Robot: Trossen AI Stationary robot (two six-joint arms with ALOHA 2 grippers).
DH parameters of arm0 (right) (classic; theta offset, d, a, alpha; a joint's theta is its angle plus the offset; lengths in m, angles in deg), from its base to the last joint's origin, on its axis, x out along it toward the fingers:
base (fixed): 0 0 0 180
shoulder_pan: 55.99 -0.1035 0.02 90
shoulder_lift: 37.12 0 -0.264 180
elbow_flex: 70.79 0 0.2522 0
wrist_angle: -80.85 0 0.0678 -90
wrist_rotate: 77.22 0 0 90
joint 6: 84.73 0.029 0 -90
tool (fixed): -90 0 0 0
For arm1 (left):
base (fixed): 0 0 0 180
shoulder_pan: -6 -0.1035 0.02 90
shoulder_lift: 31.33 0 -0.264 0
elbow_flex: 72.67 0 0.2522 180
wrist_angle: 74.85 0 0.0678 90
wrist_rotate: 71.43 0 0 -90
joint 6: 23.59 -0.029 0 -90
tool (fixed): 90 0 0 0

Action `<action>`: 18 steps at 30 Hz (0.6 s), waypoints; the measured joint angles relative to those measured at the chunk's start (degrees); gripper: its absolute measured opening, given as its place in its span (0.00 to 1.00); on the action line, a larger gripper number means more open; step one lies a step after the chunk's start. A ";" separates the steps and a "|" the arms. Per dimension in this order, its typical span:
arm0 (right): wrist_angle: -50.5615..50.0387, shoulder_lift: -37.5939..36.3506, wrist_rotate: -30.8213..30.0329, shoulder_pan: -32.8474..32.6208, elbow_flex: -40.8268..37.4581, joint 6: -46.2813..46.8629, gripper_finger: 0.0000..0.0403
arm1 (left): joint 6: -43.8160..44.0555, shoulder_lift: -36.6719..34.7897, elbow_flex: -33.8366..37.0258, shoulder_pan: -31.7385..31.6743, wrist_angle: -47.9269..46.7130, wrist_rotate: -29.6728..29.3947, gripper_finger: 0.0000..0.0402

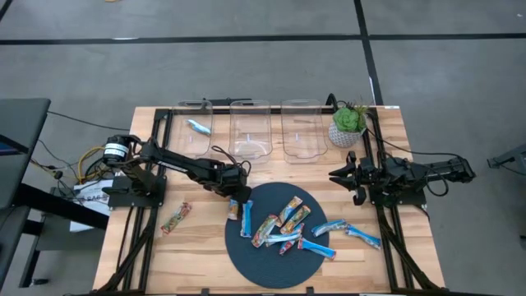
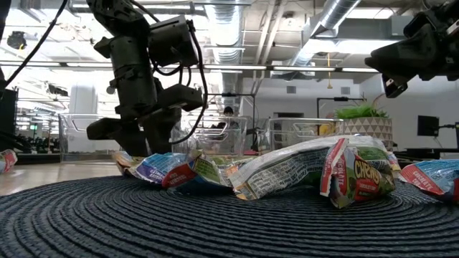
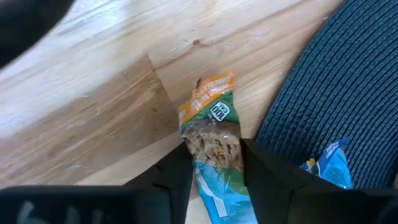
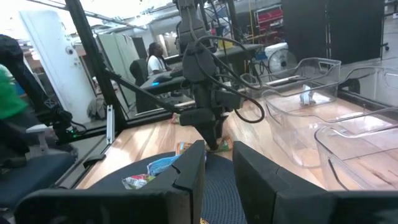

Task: Pick and place Granola Bars by type
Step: Put the yellow granola bar into the left transparent bin

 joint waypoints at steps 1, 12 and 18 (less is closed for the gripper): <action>0.00 0.00 0.00 -0.02 0.00 0.00 0.19 | -0.05 -0.14 0.00 0.02 -0.05 -0.11 0.28; 0.00 0.00 0.00 -0.02 0.00 0.00 0.19 | -1.07 -4.24 0.20 0.20 0.75 -1.65 0.17; 0.00 0.00 0.00 0.00 0.00 0.00 0.19 | -1.07 -8.48 0.13 0.17 2.58 -3.35 0.16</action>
